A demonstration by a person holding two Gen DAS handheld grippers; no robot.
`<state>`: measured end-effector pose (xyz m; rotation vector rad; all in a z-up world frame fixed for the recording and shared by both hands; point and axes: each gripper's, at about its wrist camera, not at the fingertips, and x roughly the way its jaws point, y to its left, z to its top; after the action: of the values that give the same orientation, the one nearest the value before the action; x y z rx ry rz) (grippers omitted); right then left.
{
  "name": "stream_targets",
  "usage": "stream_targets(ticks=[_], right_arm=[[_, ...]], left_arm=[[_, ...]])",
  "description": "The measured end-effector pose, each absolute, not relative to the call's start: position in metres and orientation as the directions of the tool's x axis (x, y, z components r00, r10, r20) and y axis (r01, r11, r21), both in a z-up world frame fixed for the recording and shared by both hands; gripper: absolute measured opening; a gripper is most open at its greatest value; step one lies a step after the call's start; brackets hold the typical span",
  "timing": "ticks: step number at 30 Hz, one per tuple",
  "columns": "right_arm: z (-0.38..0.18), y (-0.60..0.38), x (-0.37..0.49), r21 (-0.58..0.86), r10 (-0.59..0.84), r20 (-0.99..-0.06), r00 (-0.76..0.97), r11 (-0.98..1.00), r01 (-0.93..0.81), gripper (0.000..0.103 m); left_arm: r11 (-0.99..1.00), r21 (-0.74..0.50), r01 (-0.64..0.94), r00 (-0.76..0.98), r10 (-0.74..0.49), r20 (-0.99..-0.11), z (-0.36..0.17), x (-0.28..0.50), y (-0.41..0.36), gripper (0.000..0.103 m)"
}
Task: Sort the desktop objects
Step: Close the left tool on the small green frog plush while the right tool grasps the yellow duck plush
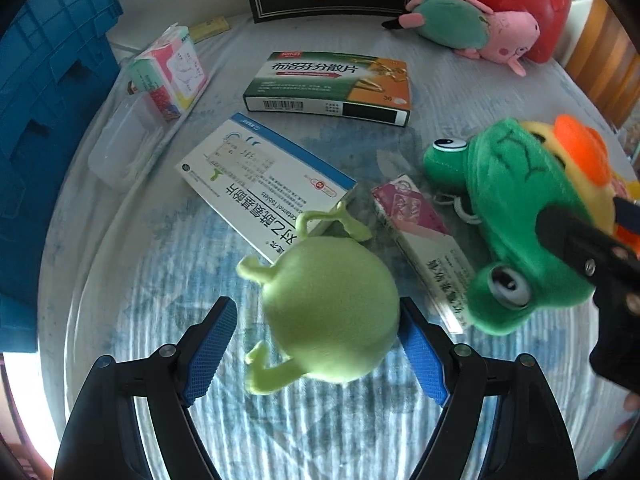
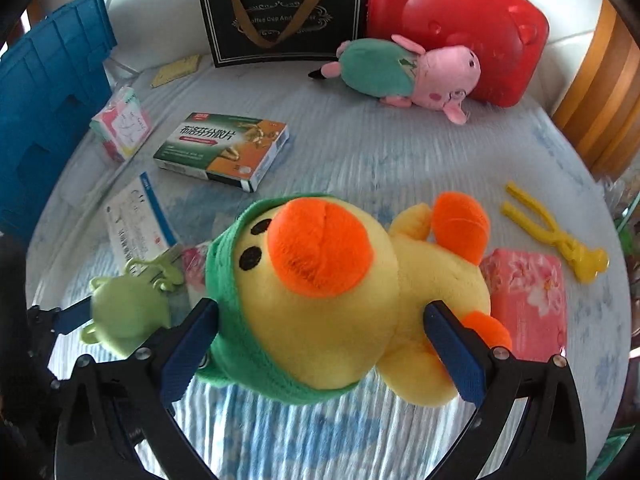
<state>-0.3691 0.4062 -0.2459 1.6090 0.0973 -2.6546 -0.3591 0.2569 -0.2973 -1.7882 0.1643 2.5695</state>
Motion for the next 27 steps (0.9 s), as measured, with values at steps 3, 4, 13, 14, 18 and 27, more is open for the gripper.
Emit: stream_targets(ticks=[3, 4, 13, 14, 18, 27], right_arm=[[-0.248, 0.407, -0.377, -0.042, 0.011, -0.88, -0.475, -0.998, 0.055, 0.103], [-0.248, 0.408, -0.378, -0.041, 0.012, -0.876, -0.482, -0.998, 0.051, 0.103], [-0.255, 0.401, -0.383, -0.094, 0.054, -0.874, -0.483, -0.994, 0.06, 0.103], [-0.256, 0.401, -0.382, -0.095, 0.054, -0.876, -0.48, -0.994, 0.06, 0.103], [-0.256, 0.402, -0.377, -0.087, 0.05, -0.88, -0.473, -0.995, 0.058, 0.103], [-0.257, 0.399, -0.368, -0.103, 0.06, -0.876, -0.479, -0.993, 0.064, 0.103]], left_arm=[[-0.997, 0.065, -0.051, -0.334, -0.045, -0.942, -0.305, -0.364, 0.252, 0.067], [-0.997, 0.059, -0.048, -0.332, -0.04, -0.943, -0.306, -0.365, 0.25, 0.067], [-0.997, 0.042, -0.064, -0.386, -0.015, -0.922, -0.288, -0.367, 0.252, 0.064], [-0.997, 0.042, -0.07, -0.399, -0.011, -0.917, -0.283, -0.368, 0.254, 0.064], [-0.993, 0.061, -0.101, -0.429, -0.012, -0.903, -0.274, -0.369, 0.265, 0.064], [-0.99, 0.088, -0.11, -0.417, -0.035, -0.908, -0.285, -0.36, 0.261, 0.064]])
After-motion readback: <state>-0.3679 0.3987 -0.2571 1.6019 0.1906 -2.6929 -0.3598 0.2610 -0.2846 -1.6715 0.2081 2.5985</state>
